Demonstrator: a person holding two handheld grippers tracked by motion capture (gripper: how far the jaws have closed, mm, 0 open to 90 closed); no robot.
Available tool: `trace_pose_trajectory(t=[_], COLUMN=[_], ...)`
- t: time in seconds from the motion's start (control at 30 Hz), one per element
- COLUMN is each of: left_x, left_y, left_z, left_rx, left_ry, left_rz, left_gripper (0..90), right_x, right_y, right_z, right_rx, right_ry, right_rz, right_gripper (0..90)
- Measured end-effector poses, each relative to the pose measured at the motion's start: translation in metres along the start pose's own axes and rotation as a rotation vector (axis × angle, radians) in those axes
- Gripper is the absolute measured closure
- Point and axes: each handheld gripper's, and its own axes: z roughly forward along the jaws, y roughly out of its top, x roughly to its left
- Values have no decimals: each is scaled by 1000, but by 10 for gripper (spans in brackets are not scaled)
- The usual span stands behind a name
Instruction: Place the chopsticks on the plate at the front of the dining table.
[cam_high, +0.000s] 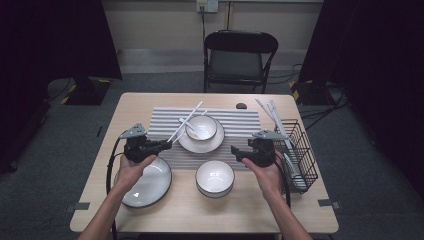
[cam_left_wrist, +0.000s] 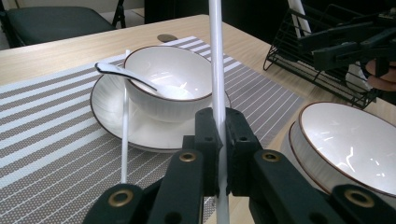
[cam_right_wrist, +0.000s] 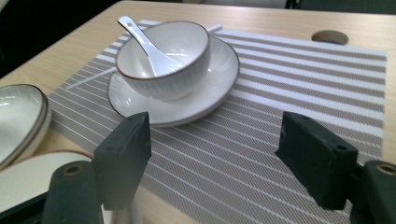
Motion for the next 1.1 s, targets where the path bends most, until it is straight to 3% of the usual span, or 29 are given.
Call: trace_pose_trajectory(t=[0.1,0.2,0.37,0.67,0.93,1.1], left_x=[1,-1,1,11,21,28], left_y=[0,2,3,3,19,25], left_z=[0,1,3,6,7,12], left_rx=[-13,-4,-1,27,32,40], left_ry=[-4,-3,1,16,43,55], left_rz=[-18,1,-7,-19,-22,-23], left_gripper=[858,858,858,858,858,857], right_x=[-1,-2,-4,-4,-6,0], right_y=[-7,-15,-25,-44,-61,-68], right_z=[-1,-2,-4,-2,5,8], right_rx=[22,39,55,110,146,176], right_ry=[-20,-33,-42,-63,-72,-71], right_rz=[1,-5,-6,-26,-29,-38], right_gripper=[245,248,252,248,231,222])
